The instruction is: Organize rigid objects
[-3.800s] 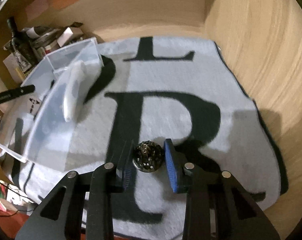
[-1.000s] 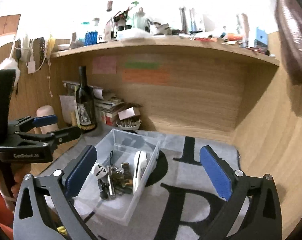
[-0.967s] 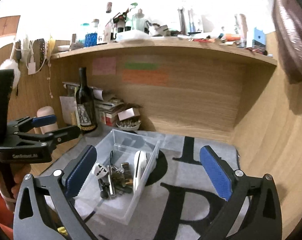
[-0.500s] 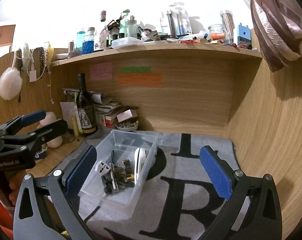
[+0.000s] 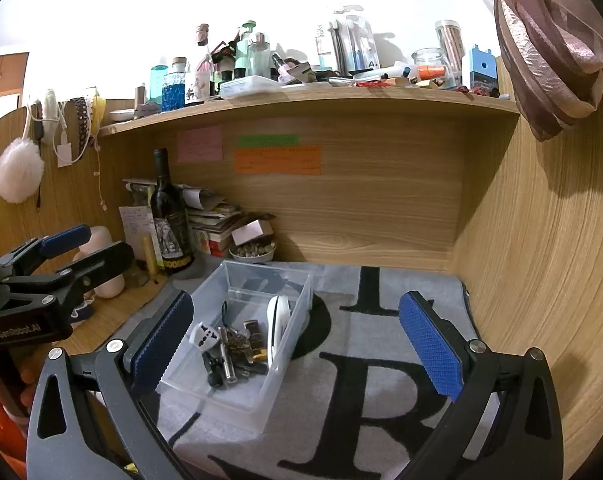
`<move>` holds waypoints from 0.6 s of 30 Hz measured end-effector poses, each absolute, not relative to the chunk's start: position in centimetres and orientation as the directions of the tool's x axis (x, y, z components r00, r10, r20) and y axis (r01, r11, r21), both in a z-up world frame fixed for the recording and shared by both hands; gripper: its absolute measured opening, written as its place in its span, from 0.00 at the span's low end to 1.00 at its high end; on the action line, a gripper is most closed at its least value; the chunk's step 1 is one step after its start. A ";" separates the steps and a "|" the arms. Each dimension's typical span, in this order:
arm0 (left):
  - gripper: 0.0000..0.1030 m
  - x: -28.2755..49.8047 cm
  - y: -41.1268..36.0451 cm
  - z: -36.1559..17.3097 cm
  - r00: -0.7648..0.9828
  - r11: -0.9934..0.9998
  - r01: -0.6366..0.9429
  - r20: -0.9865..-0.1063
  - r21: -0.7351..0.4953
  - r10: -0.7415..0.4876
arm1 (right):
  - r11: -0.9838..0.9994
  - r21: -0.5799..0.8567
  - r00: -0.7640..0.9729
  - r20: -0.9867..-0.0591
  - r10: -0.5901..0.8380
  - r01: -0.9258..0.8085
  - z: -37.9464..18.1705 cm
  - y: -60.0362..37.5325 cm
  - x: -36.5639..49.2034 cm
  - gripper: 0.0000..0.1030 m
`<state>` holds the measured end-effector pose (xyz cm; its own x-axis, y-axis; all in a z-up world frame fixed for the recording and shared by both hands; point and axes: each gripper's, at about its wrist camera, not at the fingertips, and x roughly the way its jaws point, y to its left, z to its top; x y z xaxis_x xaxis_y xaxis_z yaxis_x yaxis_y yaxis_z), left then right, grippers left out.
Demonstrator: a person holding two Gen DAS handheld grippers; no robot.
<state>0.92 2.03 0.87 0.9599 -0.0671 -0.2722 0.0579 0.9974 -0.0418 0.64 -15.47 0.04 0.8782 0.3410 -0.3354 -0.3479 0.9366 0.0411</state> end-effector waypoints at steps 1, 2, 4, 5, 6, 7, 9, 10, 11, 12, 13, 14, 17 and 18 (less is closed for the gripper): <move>0.99 1.0 2.0 0.8 0.959 0.997 0.059 -0.274 -0.043 -0.068 | 0.936 0.040 0.878 -0.335 0.343 -0.350 0.0 -15.5 0.7 1.00; 0.99 1.0 2.1 0.8 0.959 0.997 0.059 -0.274 -0.044 -0.069 | 0.936 0.039 0.878 -0.336 0.342 -0.349 0.0 -15.5 0.7 1.00; 0.99 1.0 2.1 0.8 0.959 0.997 0.058 -0.274 -0.043 -0.068 | 0.937 0.039 0.877 -0.339 0.340 -0.348 0.0 -15.6 0.7 1.00; 0.99 1.0 2.1 0.8 0.959 0.997 0.059 -0.275 -0.044 -0.069 | 0.937 0.040 0.877 -0.339 0.340 -0.347 0.1 -15.6 0.7 1.00; 0.99 1.0 2.1 0.8 0.959 0.997 0.060 -0.275 -0.046 -0.070 | 0.937 0.039 0.877 -0.339 0.340 -0.348 0.1 -15.6 0.7 1.00; 0.99 1.1 2.1 0.7 0.958 0.997 0.059 -0.277 -0.049 -0.071 | 0.937 0.038 0.878 -0.338 0.338 -0.346 0.1 -15.6 0.7 1.00; 0.99 1.2 2.2 0.7 0.957 0.997 0.060 -0.280 -0.055 -0.073 | 0.937 0.039 0.878 -0.338 0.338 -0.346 0.1 -15.6 0.7 1.00; 0.99 1.2 2.3 0.7 0.957 0.997 0.059 -0.281 -0.057 -0.073 | 0.937 0.038 0.878 -0.338 0.339 -0.347 0.1 -15.6 0.7 1.00; 0.99 1.3 2.3 0.6 0.957 0.997 0.058 -0.282 -0.058 -0.072 | 0.937 0.039 0.878 -0.338 0.338 -0.346 0.1 -15.6 0.7 1.00; 0.99 1.3 2.3 0.6 0.957 0.997 0.058 -0.282 -0.059 -0.072 | 0.937 0.038 0.878 -0.338 0.338 -0.346 0.1 -15.6 0.7 1.00; 0.99 1.4 2.4 0.6 0.956 0.997 0.056 -0.283 -0.060 -0.071 | 0.938 0.039 0.878 -0.338 0.338 -0.346 0.1 -15.6 0.7 1.00; 0.99 1.4 2.4 0.6 0.956 0.997 0.056 -0.283 -0.061 -0.071 | 0.938 0.039 0.879 -0.338 0.337 -0.345 0.1 -15.6 0.7 1.00; 0.99 1.4 2.4 0.6 0.956 0.997 0.056 -0.283 -0.060 -0.071 | 0.937 0.040 0.878 -0.338 0.339 -0.347 0.1 -15.7 0.7 1.00; 0.99 1.4 2.4 0.6 0.956 0.997 0.057 -0.284 -0.059 -0.072 | 0.937 0.042 0.878 -0.338 0.339 -0.346 0.1 -15.7 0.7 1.00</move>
